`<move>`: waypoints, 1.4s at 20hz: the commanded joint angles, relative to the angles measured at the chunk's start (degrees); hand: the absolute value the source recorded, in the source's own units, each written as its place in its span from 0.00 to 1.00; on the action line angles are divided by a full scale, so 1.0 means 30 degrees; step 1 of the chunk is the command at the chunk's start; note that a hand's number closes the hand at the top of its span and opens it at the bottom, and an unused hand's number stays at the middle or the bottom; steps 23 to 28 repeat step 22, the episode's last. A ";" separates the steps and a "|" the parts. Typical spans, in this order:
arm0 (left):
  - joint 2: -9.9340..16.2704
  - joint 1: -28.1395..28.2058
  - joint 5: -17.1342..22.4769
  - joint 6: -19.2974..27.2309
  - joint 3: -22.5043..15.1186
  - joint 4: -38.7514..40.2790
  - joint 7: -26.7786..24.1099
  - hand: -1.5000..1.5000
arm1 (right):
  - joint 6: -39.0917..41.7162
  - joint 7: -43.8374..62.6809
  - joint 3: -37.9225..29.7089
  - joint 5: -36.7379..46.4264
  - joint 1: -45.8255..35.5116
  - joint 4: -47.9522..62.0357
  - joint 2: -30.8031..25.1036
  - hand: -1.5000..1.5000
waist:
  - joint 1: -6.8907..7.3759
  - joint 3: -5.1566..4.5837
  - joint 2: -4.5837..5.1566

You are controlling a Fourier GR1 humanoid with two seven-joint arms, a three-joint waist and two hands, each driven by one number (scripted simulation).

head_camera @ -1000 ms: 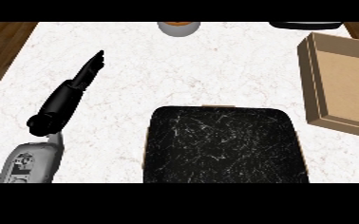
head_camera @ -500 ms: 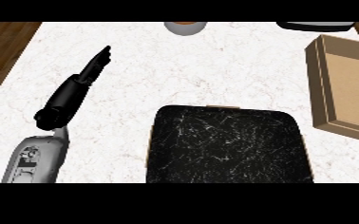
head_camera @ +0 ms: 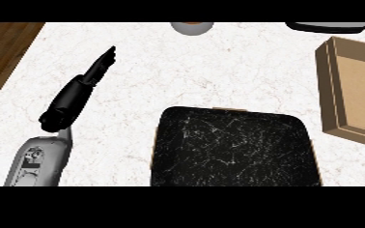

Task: Pick the squash from the tray and place it in the cardboard box

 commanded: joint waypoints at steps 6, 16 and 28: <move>-0.0401 0.0239 0.0088 0.0142 -0.0134 -0.0422 0.0171 0.50 | 0.1789 -0.5796 0.0754 -0.0340 -0.2293 0.3270 0.0919 0.00 | 0.0024 0.0044 -0.0035; 0.0262 0.0356 0.0227 -0.0135 0.0476 0.0114 -0.0007 0.50 | 0.8541 -0.0405 -0.4812 -0.9903 -0.3889 0.7397 0.3447 0.00 | -0.0427 0.0021 -0.0101; -0.0032 0.0068 0.0268 -0.0058 0.0310 -0.0088 -0.0035 0.50 | 0.9981 0.2990 -0.6677 -1.2097 -0.5169 0.9681 0.2035 0.00 | -0.0269 0.0092 0.0108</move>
